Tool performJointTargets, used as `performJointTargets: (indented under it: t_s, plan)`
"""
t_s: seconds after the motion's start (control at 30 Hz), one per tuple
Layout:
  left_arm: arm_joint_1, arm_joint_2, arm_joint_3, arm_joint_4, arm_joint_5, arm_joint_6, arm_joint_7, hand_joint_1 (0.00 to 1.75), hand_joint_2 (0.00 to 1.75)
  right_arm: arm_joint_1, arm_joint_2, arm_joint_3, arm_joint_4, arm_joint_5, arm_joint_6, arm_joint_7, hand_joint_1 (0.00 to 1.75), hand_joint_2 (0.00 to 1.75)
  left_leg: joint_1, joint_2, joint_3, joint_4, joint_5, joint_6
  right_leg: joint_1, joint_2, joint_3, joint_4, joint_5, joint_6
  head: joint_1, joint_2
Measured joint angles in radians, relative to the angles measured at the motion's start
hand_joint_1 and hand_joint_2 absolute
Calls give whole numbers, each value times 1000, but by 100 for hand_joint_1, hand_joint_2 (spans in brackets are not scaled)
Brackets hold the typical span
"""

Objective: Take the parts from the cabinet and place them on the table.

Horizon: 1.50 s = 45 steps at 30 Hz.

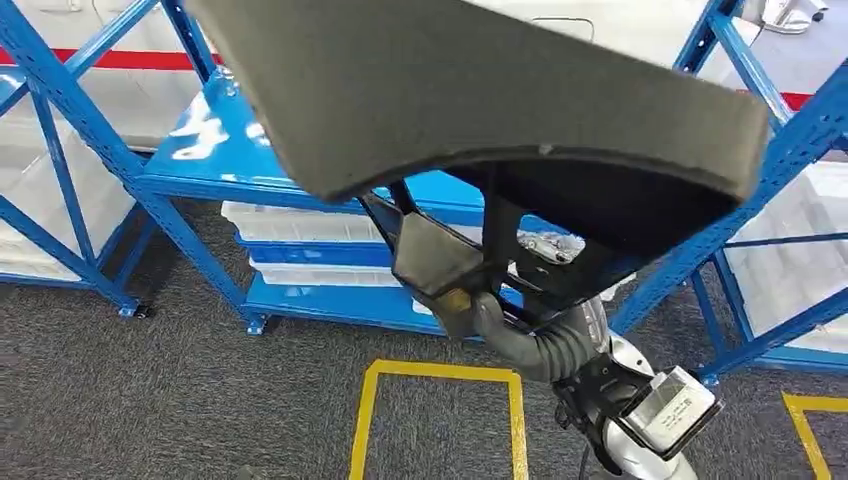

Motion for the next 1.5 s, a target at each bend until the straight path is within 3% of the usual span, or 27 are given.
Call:
performJointTargets:
  t_s: [0.03,0.07,0.13,0.2,0.23,0.3,0.37,0.43,0.53,0.57,0.63,0.67,0.7,0.77,0.8,0.87,0.93,1.07,1.1,1.17,1.23,1.27,1.3,1.37,1.4,1.43,1.5]
  plan:
    - [4,0,0,0,2,2,-1,0,175,7,1,3,0,26,-13,-4,175,175,0,-1,-1,-1,6,-7,-1,0,-4,1,5,-8,0,0]
    - [7,3,0,4,2,5,-2,0,175,12,2,8,0,41,-19,-7,175,175,5,-4,-8,4,0,-12,-24,-3,-11,-2,16,-24,1,0]
    - [13,3,0,5,2,7,-3,0,175,22,7,16,-1,50,-23,-11,175,175,10,-6,-34,78,-114,-24,-19,-5,-25,-1,37,-48,-5,0]
    - [13,3,-1,5,2,8,-4,0,175,30,11,19,-1,52,-27,-13,175,175,16,-6,-70,221,-214,-36,-17,-6,-53,1,60,-48,-6,0]
    - [13,3,-1,6,1,8,-5,0,175,33,11,21,-1,52,-28,-13,175,175,19,-6,-79,283,-229,-41,-17,-7,-68,3,71,-46,-6,0]
    - [13,4,-1,6,-1,9,-5,0,175,46,15,23,-1,58,-28,-7,175,175,26,-5,-43,286,-177,-47,-19,-8,-98,9,89,-38,-6,0]
    - [12,5,0,6,-4,13,-6,0,175,58,22,23,-2,63,-24,4,175,175,35,-5,61,158,-117,-51,-23,-8,-121,19,101,-28,-6,0]
    - [9,5,0,6,-7,14,-9,0,175,69,27,23,-11,61,-10,8,175,175,33,-12,174,-1,-156,-52,-15,-7,-136,34,110,-13,-7,0]
    - [10,5,0,6,-13,14,-13,0,175,82,32,25,-16,61,3,12,175,175,20,-13,155,1,-149,-25,-19,-8,-140,26,137,16,-3,0]
    - [11,5,-1,6,-14,12,-13,0,175,90,33,23,-16,64,7,18,175,175,21,-7,135,-10,-132,-7,-12,-7,-146,25,146,27,-2,0]
    - [10,7,0,6,-14,8,-12,0,175,97,33,18,-16,69,14,25,175,175,22,1,108,-10,-107,19,-18,-6,-183,87,59,1,0,0]
    - [10,9,0,6,-14,8,-12,0,175,101,34,16,-16,69,15,27,175,175,20,3,89,-10,-93,19,-17,-6,-205,161,-6,-12,1,0]
    - [10,9,0,6,-14,8,-12,0,175,103,33,13,-16,69,15,27,175,175,17,4,77,-10,-78,22,-15,-6,-222,247,-56,-16,2,0]
    - [11,9,0,6,-14,7,-12,0,175,106,34,13,-16,74,18,40,175,175,11,7,44,-7,-51,24,-12,-5,-225,350,-68,-2,2,0]
    - [11,8,0,6,-15,7,-11,0,175,106,34,13,-16,80,22,53,175,175,9,8,27,-7,-39,23,-11,-5,-201,344,-44,11,2,0]
    - [10,8,0,6,-19,5,-10,0,175,101,34,13,-14,85,28,90,175,175,8,8,-2,-4,-15,18,-8,-5,-92,212,15,25,2,0]
    - [9,8,0,6,-28,-1,-8,0,175,87,35,13,-8,84,32,116,175,175,2,5,-17,1,0,8,2,-6,54,11,-16,2,3,0]
    - [10,12,-7,6,-46,10,-9,0,175,78,34,13,8,85,37,126,175,175,3,5,-25,-8,39,-16,1,-4,44,-28,-15,-32,1,0]
    - [10,16,-7,5,-46,8,-8,0,175,73,35,14,14,91,42,125,175,175,10,0,-34,2,20,-20,-11,-12,37,-28,-3,-40,1,0]
    - [9,15,-8,5,-40,5,-3,0,175,64,38,14,24,105,47,123,175,175,13,-2,-65,94,-90,-32,-10,-18,19,-28,13,-61,-5,0]
    - [9,15,-8,4,-33,5,1,0,175,51,42,16,37,116,50,121,175,175,18,-5,-116,254,-168,-45,-8,-31,0,-27,28,-61,-5,0]
    - [9,15,-8,4,-33,5,3,0,175,47,43,16,45,119,52,121,175,175,21,-5,-125,302,-166,-50,-8,-39,-5,-26,32,-57,-5,0]
    - [9,15,-8,4,-32,5,4,0,175,44,44,17,53,119,53,120,175,175,25,-4,-110,297,-143,-54,-8,-49,-7,-24,36,-56,-4,0]
    - [8,17,-8,3,-32,5,4,0,175,37,44,17,64,119,53,119,175,175,34,13,-7,156,-81,-58,-11,-65,-12,-18,39,-50,-5,0]
    - [8,17,-8,2,-32,5,4,0,175,34,45,18,68,119,53,118,175,175,35,41,55,63,-59,-56,-10,-75,-12,-12,37,-48,-5,0]
    - [5,16,-8,1,-32,5,5,0,175,32,45,17,70,120,53,118,175,175,26,83,88,14,-81,-56,-3,-83,-19,-9,34,-40,-6,0]
    - [4,18,-8,0,-32,5,6,0,175,30,47,18,75,120,54,117,175,175,17,72,76,4,-79,-35,5,-102,-20,-6,37,-30,-2,0]
